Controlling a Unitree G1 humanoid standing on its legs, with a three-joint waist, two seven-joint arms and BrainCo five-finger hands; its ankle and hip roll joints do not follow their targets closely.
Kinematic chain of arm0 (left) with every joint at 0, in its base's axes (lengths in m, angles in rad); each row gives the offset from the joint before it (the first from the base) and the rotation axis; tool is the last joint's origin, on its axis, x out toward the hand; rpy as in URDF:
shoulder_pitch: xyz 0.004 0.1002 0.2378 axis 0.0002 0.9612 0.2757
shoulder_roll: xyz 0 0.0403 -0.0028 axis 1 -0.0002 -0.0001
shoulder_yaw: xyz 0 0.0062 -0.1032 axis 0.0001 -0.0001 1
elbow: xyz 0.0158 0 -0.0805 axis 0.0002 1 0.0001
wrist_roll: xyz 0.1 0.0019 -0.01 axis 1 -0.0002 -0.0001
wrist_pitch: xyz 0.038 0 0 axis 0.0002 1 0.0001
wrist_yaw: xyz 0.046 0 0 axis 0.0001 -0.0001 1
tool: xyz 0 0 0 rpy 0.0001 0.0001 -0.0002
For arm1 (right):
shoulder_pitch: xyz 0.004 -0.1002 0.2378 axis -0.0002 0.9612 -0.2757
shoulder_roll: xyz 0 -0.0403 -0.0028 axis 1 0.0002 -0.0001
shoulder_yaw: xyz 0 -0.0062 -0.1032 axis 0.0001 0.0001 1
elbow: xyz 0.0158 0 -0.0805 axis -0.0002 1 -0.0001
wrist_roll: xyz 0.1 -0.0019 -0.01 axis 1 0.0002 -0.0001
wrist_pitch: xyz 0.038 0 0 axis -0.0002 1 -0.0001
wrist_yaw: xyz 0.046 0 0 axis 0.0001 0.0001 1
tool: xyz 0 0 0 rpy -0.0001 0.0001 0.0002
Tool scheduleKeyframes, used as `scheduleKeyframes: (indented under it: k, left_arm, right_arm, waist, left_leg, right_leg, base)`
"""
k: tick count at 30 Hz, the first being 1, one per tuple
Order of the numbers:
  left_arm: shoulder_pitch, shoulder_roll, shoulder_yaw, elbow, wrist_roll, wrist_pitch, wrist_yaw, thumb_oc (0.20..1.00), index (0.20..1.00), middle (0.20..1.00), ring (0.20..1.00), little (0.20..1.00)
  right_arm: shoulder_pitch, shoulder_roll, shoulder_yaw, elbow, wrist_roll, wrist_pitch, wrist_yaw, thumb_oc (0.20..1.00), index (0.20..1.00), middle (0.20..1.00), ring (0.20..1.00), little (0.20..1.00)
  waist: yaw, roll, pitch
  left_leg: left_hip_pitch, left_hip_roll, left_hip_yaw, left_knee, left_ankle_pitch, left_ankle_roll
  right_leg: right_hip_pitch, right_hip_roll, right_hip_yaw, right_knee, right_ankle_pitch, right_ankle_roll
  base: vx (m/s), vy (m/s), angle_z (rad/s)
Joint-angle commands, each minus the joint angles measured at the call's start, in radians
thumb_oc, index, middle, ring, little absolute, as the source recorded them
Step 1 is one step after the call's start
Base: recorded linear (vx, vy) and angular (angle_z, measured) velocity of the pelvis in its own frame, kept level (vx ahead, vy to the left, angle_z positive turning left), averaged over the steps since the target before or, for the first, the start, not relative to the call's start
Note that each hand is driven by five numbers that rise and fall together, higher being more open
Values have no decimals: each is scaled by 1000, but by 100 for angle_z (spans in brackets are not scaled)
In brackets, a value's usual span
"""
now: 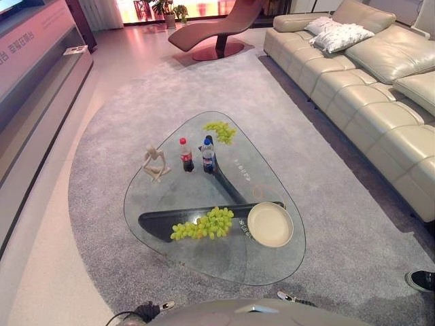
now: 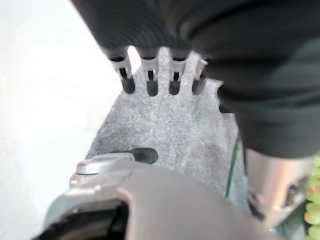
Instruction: Pick up fruits into the plate
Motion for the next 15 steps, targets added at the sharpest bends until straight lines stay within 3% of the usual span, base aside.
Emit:
scheduleKeyframes:
  k: [1, 7, 15]
  left_arm:
    - [-65, -9, -17, 27, 10, -32, 17, 1000, 1000, 1000, 1000, 1000]
    - [-91, -2, -50, -15, 41, -107, 17, 1000, 1000, 1000, 1000, 1000]
    - [-224, 40, -124, -187, 55, -186, 114, 1000, 1000, 1000, 1000, 1000]
  right_arm:
    - [-60, 43, 35, 13, 4, -13, 1, 1000, 1000, 1000, 1000, 1000]
    - [-69, 32, 51, -12, 18, -19, 1, 1000, 1000, 1000, 1000, 1000]
    - [-146, -33, 68, -60, 78, -42, 18, 1000, 1000, 1000, 1000, 1000]
  waist:
    - [9, -19, 56]
    - [-4, -14, 91]
    - [-34, 23, 194]
  left_leg:
    - [2, -57, 65, 65, -97, 52]
    - [-25, -55, 66, 84, -100, 58]
    - [-124, -55, 58, 131, -82, 54]
  right_leg:
    - [-11, -10, 4, 78, -23, 20]
    - [-51, -2, 21, 109, -31, 14]
    - [-168, 9, 35, 174, -37, -8]
  base:
    - [0, 0, 0]
    - [24, -4, -6]
    - [-75, 28, -9]
